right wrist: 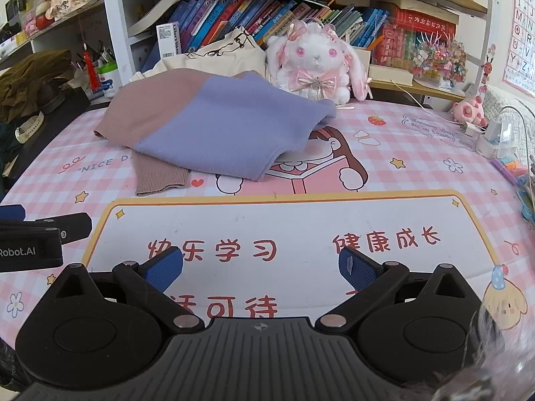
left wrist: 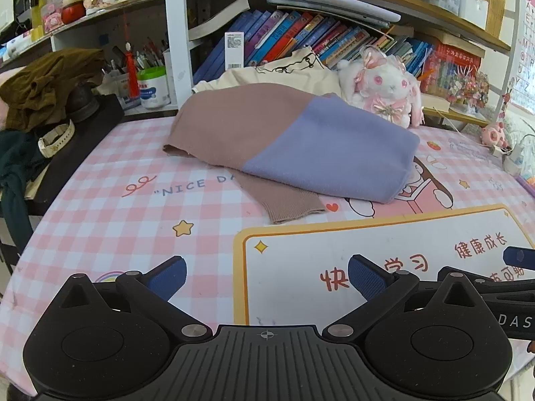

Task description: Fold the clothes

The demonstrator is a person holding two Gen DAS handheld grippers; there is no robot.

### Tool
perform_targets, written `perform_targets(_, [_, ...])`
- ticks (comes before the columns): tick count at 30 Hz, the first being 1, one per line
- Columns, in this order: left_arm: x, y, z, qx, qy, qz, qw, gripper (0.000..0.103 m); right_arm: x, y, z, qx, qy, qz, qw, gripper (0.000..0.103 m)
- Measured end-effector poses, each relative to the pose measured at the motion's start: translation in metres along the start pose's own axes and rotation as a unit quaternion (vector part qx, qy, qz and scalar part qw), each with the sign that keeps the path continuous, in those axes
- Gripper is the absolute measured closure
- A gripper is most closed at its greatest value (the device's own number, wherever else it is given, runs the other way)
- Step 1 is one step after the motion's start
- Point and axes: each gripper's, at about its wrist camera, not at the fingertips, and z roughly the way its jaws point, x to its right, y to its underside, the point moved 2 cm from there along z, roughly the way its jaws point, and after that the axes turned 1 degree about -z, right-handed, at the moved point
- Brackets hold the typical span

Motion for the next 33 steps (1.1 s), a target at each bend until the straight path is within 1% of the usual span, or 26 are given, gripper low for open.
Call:
perform_targets(12, [-0.0009, 0.0042, 0.004, 0.004, 0.005, 0.001, 1.0, 0.0, -0.0003, -0.0009, 0.0021, 0.004, 0.001, -0.004, 1.0, 0.002])
perform_targets(14, [-0.0014, 0.0045, 0.0075, -0.001, 0.007, -0.002, 1.0, 0.0, -0.0009, -0.0007, 0.0021, 0.004, 0.002, -0.004, 1.0, 0.002])
perform_targets(33, [-0.0029, 0.005, 0.0086, -0.009, -0.001, -0.003, 1.0, 0.0, -0.0032, -0.0018, 0.0024, -0.002, 0.002, -0.006, 1.0, 0.002])
